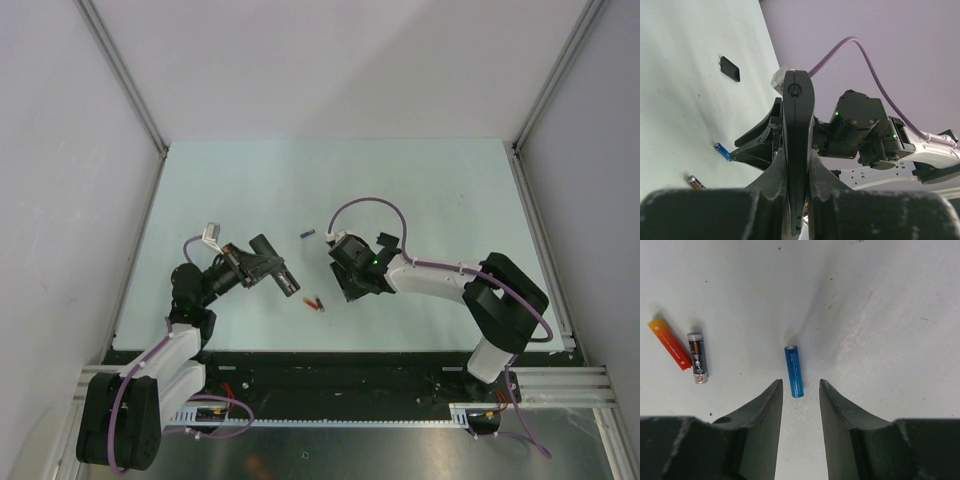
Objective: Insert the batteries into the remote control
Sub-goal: Pick up the battery from the center of the board.
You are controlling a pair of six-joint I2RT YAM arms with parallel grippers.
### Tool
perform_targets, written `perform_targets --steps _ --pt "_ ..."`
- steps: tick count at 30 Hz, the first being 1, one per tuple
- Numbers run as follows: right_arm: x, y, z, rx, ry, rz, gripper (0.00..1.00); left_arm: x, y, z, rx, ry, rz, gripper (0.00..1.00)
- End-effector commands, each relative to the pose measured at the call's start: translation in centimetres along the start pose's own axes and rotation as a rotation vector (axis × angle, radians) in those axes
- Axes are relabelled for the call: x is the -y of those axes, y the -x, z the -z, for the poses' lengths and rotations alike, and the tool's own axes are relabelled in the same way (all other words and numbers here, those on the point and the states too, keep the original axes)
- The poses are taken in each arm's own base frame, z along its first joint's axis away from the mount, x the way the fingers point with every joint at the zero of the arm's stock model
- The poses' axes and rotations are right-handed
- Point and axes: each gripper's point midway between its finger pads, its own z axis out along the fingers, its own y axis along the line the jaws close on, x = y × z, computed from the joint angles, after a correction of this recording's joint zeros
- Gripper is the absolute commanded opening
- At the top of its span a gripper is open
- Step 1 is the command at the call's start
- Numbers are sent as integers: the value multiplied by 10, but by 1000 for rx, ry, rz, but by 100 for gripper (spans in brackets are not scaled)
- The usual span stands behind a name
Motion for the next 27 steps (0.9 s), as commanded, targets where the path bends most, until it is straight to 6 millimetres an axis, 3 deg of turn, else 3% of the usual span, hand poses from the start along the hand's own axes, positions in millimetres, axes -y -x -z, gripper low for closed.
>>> perform_targets --steps 1,8,16,27 --pt "-3 6 1 -4 9 28 39 2 -2 2 -8 -18 -21 0" --pt "-6 3 2 -7 4 41 39 1 -5 4 -17 -18 -22 0" --pt "-11 13 10 33 23 36 40 0 -6 6 -12 -19 -26 0" --pt "9 37 28 123 -28 -17 41 1 -9 8 -14 -27 -32 0"
